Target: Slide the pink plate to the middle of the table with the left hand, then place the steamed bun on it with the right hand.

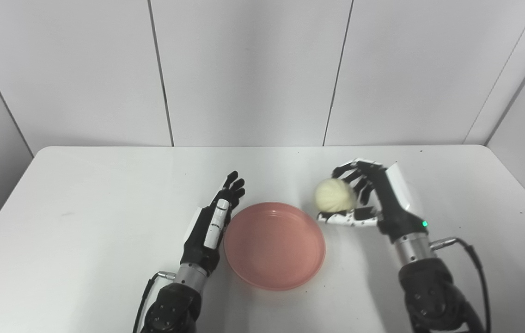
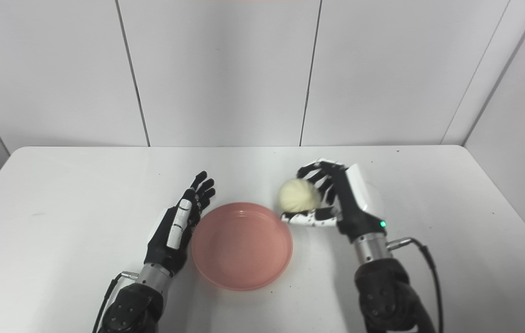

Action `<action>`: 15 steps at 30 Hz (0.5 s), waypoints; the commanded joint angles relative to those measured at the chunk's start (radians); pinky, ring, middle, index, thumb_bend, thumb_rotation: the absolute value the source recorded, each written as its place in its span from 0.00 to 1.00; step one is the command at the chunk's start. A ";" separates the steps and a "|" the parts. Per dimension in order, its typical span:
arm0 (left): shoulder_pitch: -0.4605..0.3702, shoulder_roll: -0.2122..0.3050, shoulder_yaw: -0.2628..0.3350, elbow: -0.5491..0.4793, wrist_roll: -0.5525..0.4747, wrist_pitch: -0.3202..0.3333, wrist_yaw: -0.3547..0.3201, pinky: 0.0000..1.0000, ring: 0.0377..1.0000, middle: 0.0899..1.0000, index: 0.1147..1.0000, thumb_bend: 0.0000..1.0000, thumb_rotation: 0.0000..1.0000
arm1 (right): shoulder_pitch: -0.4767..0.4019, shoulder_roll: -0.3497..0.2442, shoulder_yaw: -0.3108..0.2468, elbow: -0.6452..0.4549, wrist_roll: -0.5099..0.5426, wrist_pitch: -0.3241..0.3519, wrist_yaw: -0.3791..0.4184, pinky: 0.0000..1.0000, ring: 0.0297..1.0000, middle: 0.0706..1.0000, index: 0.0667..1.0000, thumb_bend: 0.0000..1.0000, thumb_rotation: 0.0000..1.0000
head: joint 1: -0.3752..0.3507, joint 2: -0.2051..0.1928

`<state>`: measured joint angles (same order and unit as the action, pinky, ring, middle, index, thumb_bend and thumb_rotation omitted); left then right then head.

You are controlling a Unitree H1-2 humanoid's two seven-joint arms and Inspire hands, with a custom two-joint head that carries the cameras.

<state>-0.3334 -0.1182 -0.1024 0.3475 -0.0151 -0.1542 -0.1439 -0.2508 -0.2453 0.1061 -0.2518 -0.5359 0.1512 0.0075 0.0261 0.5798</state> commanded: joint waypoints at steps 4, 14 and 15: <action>0.043 -0.016 -0.010 0.040 -0.006 -0.025 0.002 1.00 0.95 0.95 0.93 0.64 1.00 | -0.007 0.042 0.060 0.038 -0.033 -0.117 -0.051 0.13 0.18 0.34 0.47 0.51 0.00 | 0.002 0.008; 0.048 -0.010 -0.006 0.027 -0.014 -0.028 -0.008 0.99 0.94 0.94 0.93 0.63 1.00 | -0.004 0.068 0.133 0.212 -0.058 -0.212 -0.082 0.24 0.29 0.37 0.47 0.51 0.00 | -0.018 0.023; 0.048 -0.008 -0.006 0.025 -0.012 -0.026 -0.008 0.98 0.94 0.94 0.93 0.63 1.00 | -0.005 0.069 0.140 0.225 -0.066 -0.218 -0.087 0.25 0.30 0.37 0.48 0.51 0.00 | -0.016 0.024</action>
<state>-0.3313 -0.1222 -0.1023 0.3432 -0.0163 -0.1548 -0.1480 -0.2282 -0.1839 0.2427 -0.0093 -0.5913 -0.0073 -0.0513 0.0092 0.6044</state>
